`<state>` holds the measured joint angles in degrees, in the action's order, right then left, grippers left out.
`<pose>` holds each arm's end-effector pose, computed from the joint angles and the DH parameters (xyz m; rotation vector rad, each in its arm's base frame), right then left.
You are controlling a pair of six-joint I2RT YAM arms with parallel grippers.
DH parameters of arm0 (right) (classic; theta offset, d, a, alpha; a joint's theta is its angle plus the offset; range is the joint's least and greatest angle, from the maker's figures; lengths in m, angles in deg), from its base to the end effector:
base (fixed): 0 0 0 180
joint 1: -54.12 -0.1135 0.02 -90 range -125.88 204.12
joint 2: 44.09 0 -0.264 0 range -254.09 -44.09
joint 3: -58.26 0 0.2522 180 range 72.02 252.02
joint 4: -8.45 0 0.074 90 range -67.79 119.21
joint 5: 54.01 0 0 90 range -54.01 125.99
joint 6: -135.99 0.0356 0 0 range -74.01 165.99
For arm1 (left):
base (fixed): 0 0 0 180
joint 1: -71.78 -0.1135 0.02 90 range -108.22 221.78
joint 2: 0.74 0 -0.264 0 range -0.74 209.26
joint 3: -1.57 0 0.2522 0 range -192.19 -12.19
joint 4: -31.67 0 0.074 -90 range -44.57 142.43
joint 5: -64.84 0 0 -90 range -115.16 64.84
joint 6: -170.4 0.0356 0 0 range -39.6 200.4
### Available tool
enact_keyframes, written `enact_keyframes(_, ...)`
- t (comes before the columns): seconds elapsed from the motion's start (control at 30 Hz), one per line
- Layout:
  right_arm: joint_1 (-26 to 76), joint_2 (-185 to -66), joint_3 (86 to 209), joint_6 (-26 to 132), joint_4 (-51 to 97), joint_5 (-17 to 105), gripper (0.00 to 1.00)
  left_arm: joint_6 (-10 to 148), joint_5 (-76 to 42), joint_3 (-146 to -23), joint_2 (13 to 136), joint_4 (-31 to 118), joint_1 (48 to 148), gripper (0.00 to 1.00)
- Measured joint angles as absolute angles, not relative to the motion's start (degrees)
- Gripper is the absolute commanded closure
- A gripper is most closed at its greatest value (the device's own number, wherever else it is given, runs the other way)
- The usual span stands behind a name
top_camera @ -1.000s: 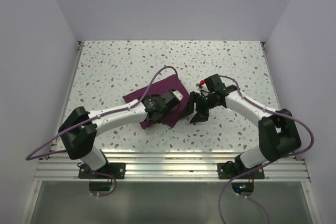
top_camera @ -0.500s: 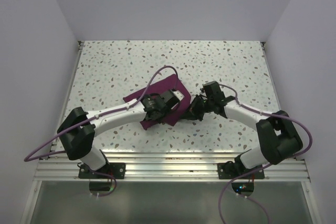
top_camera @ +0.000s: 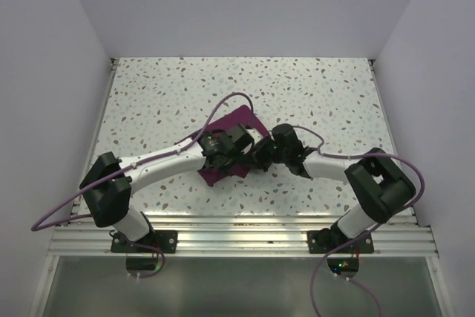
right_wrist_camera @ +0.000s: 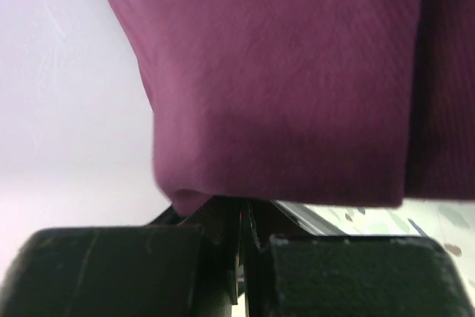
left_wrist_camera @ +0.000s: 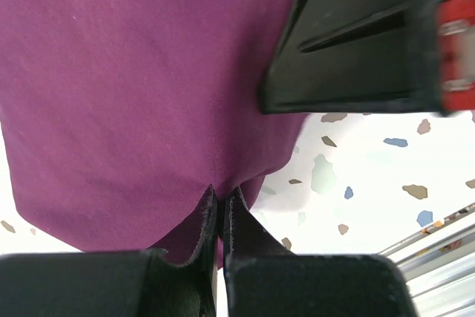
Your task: Prepare the surgical pack
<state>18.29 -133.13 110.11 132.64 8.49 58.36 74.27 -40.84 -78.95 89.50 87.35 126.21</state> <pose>0.2366 0.1875 0.1603 0.9072 2.5187 1.4121 0.1909 -0.2504 0.2365 1.0063 2.4377 0.0236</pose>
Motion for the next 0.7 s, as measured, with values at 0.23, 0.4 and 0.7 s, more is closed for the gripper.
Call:
enact_keyframes(0.23, 15.8, -137.4, 110.2, 134.4, 3.7, 53.9, 1.0, 75.3, -40.0, -79.6, 89.0, 88.0, 126.2, 1.0)
enact_keyframes(0.4, 14.6, -138.5, 110.3, 134.6, 1.8, 51.5, 1.0, 75.6, -39.3, -79.8, 88.9, 88.4, 126.1, 1.0)
enact_keyframes(0.7, 14.1, -142.2, 112.5, 134.6, -3.4, 49.4, 1.0, 75.6, -38.4, -81.0, 88.2, 90.2, 125.1, 1.0)
